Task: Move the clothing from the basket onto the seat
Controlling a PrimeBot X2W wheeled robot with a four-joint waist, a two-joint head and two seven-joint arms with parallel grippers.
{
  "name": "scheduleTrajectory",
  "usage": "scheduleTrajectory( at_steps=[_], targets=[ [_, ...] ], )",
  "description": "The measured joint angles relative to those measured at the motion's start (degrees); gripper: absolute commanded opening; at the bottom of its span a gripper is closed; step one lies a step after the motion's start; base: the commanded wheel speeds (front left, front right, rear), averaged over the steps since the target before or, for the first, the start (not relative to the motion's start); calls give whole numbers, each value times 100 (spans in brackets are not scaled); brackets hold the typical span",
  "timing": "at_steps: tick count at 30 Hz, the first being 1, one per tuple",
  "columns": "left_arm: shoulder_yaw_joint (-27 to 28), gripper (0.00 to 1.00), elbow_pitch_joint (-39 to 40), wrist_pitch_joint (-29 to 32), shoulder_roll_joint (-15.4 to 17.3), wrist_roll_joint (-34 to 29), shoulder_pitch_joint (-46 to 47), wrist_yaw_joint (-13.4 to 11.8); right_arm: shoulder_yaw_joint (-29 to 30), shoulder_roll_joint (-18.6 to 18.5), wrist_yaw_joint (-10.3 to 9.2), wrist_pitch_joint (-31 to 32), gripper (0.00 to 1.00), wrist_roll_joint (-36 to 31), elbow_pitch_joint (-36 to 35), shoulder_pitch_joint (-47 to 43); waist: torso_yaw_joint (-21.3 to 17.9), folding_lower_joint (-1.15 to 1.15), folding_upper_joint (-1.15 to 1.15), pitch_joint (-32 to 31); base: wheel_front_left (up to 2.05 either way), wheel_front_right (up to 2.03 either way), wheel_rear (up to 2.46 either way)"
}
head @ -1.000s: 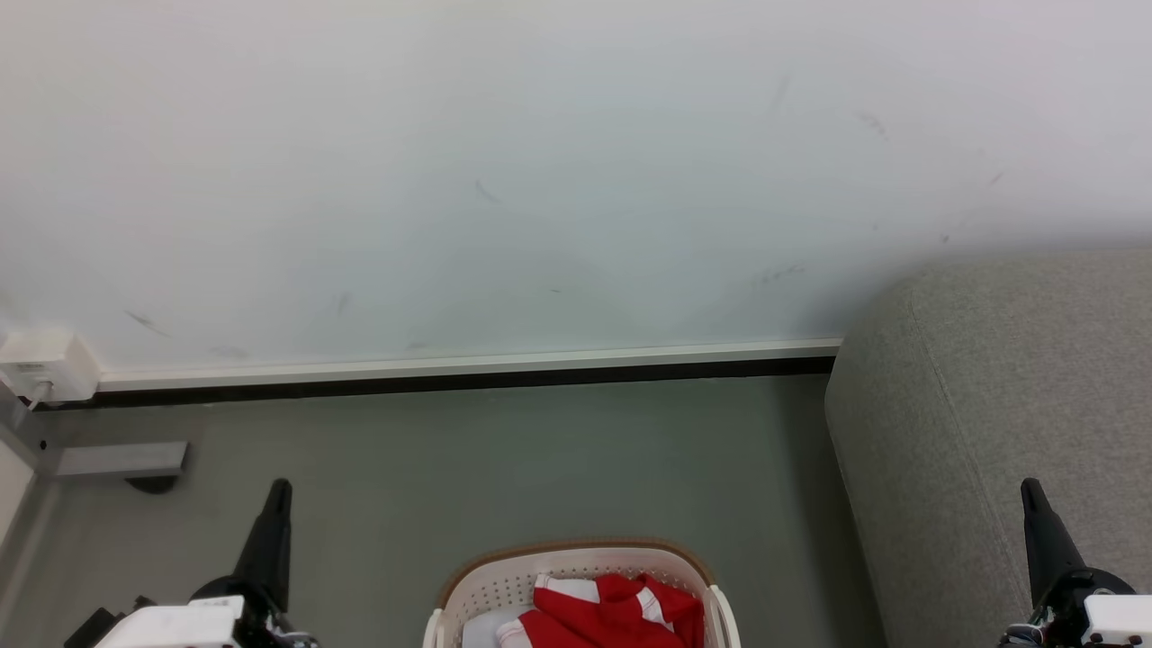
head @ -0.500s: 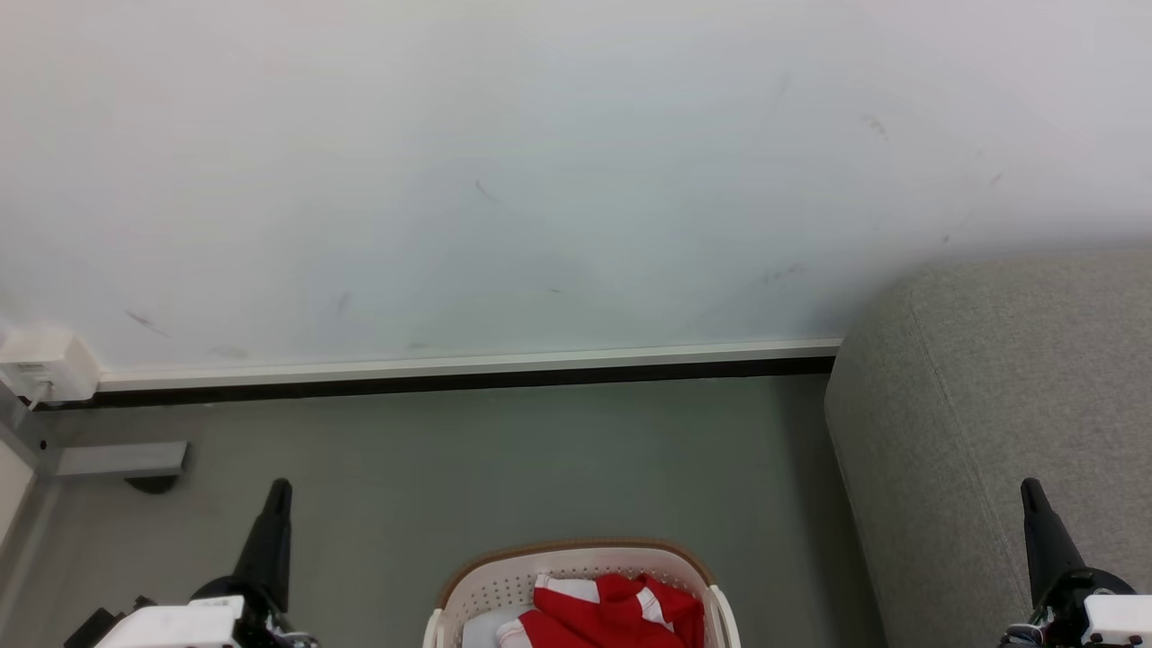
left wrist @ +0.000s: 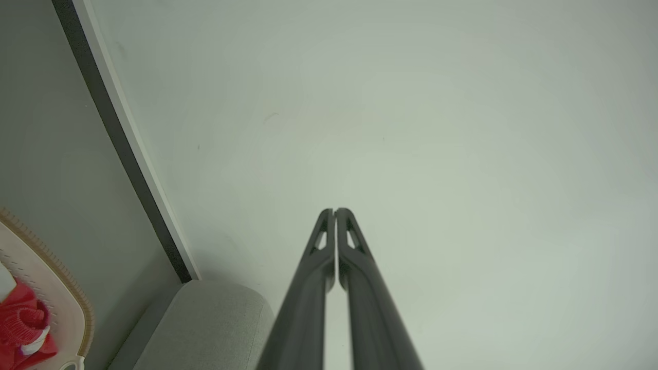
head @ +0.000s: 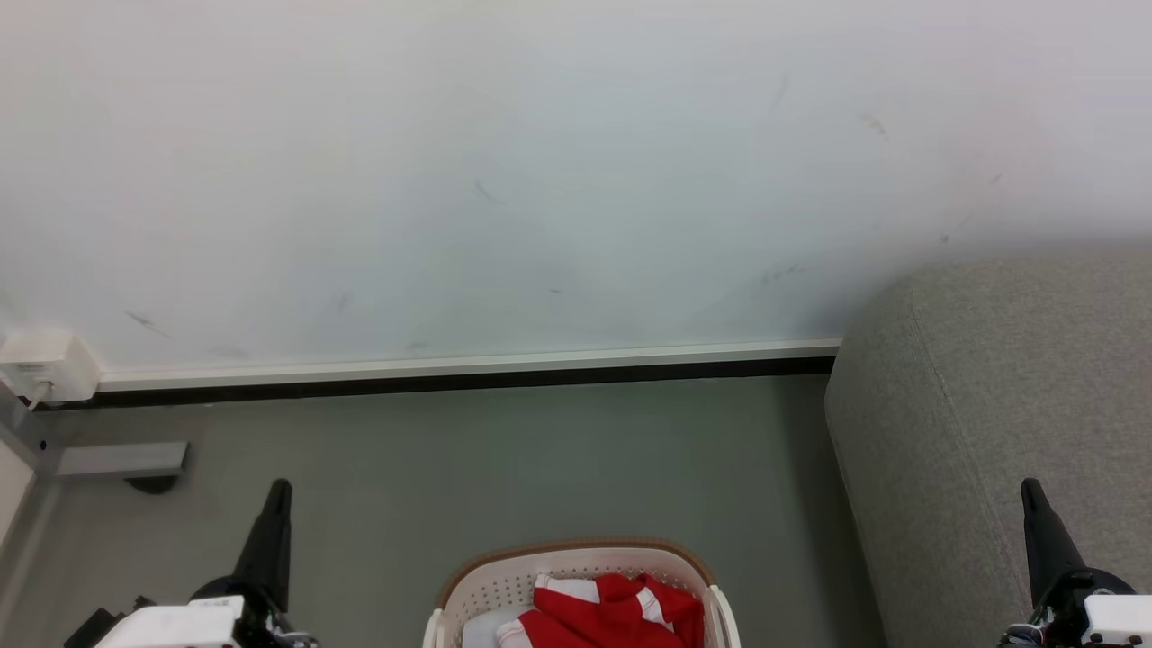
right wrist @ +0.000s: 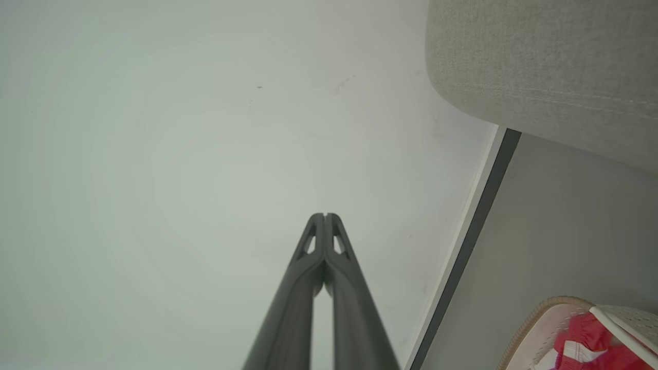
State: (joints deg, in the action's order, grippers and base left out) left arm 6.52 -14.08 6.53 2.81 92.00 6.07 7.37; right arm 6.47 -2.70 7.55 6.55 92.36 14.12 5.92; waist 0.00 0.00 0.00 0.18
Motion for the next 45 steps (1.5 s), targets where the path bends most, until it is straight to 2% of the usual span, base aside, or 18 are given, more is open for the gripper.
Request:
scheduleTrajectory(
  at_steps=[45],
  targets=[
    [0,0,0,0,0,0,0,0,0,0,0,0,0,0,0,0,0,0,0,0,0,0,0]
  ],
)
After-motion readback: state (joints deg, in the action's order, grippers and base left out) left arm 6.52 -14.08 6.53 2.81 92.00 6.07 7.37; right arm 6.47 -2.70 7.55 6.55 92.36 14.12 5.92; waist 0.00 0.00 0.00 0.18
